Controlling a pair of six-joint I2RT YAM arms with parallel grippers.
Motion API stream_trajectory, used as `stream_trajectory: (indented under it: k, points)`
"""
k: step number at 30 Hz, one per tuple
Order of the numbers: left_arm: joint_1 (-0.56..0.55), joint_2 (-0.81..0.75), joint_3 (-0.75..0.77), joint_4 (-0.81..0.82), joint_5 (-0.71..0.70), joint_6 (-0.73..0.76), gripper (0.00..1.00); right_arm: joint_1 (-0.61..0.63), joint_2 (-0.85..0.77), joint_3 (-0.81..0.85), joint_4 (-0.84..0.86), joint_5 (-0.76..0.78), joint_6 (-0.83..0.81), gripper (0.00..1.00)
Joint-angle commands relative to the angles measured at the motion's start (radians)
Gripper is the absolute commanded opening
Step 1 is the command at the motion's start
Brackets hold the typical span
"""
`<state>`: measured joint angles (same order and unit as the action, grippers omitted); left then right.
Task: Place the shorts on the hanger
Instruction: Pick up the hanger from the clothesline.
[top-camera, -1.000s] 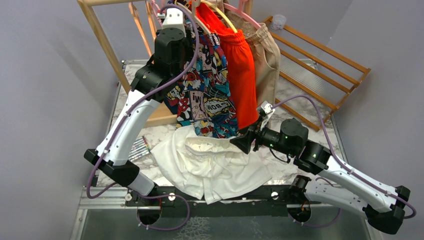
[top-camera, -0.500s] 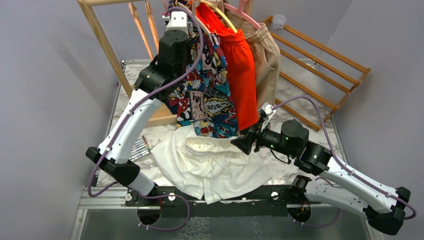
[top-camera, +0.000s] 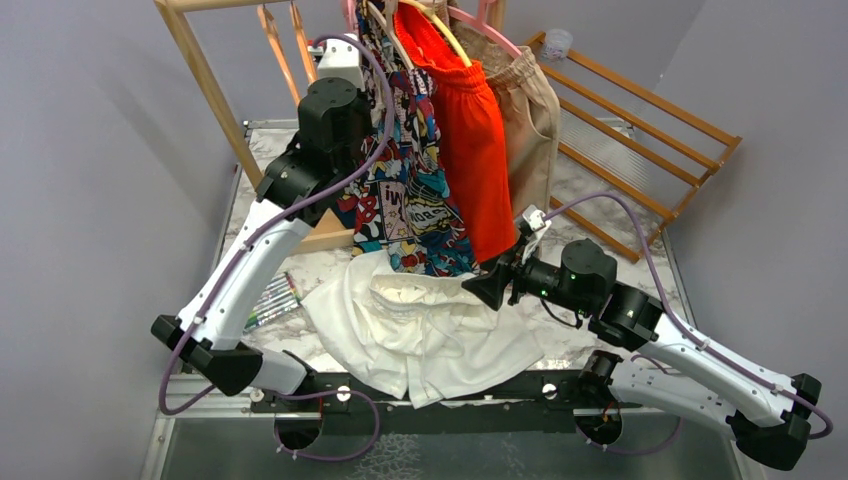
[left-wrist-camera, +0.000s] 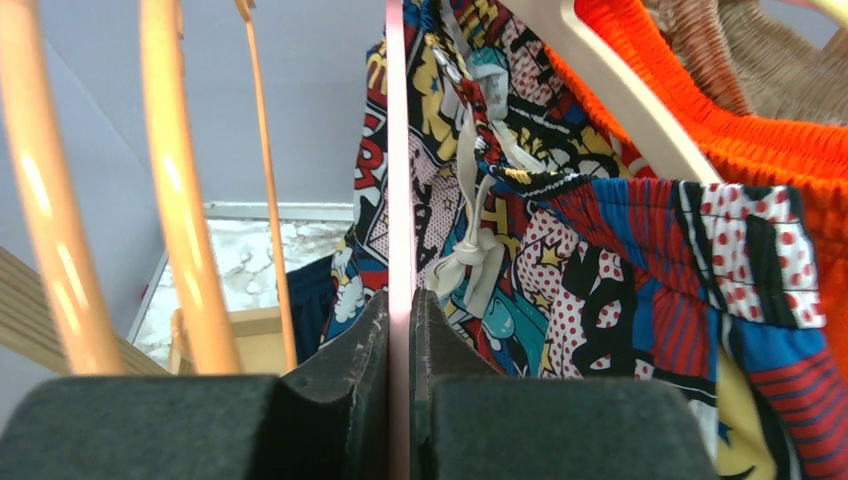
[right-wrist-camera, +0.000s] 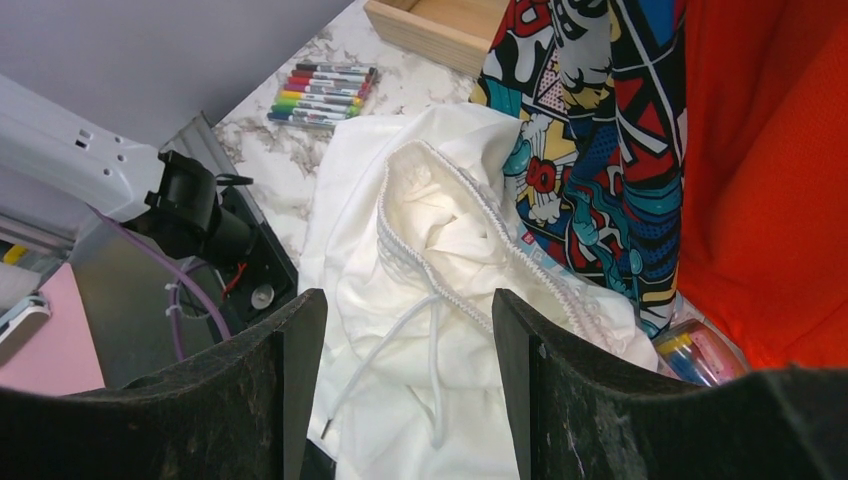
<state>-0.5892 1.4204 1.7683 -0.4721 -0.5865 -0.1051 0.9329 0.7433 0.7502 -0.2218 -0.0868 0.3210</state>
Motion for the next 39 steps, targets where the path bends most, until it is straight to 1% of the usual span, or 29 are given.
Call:
stream_trajectory:
  k: [1,3,9,15,20,23,25,33,36,39]
  points:
    - [-0.003,-0.088,-0.035,0.141,0.020,0.032,0.04,-0.002,-0.012,-0.013,-0.013,0.028,0.001,0.64]
    - [-0.004,-0.102,-0.038,0.145,0.015,0.037,0.00,-0.002,-0.014,-0.015,-0.013,0.030,0.002,0.64]
    - [-0.004,-0.143,-0.055,0.133,0.016,0.033,0.00,-0.002,-0.015,-0.016,-0.017,0.033,0.004,0.64]
    - [-0.004,-0.203,-0.102,0.078,0.043,-0.012,0.00,-0.002,-0.014,-0.009,-0.020,0.032,0.001,0.64]
    - [-0.004,-0.251,-0.095,-0.015,0.118,-0.055,0.00,-0.002,-0.010,0.016,-0.027,0.027,-0.004,0.64]
    - [-0.004,-0.289,-0.107,-0.061,0.189,-0.086,0.00,-0.002,-0.004,0.038,-0.032,0.027,-0.011,0.64]
    - [-0.004,-0.316,-0.120,-0.104,0.207,-0.103,0.00,-0.002,0.000,0.056,-0.039,0.026,-0.016,0.64]
    - [-0.004,-0.478,-0.252,-0.254,0.293,-0.186,0.00,-0.002,0.015,0.130,-0.053,-0.029,-0.031,0.65]
    - [-0.003,-0.538,-0.301,-0.302,0.337,-0.217,0.00,-0.002,0.036,0.161,-0.040,-0.066,-0.031,0.65]
    - [-0.003,-0.565,-0.322,-0.349,0.395,-0.238,0.00,-0.002,0.064,0.176,-0.007,-0.096,-0.029,0.65]
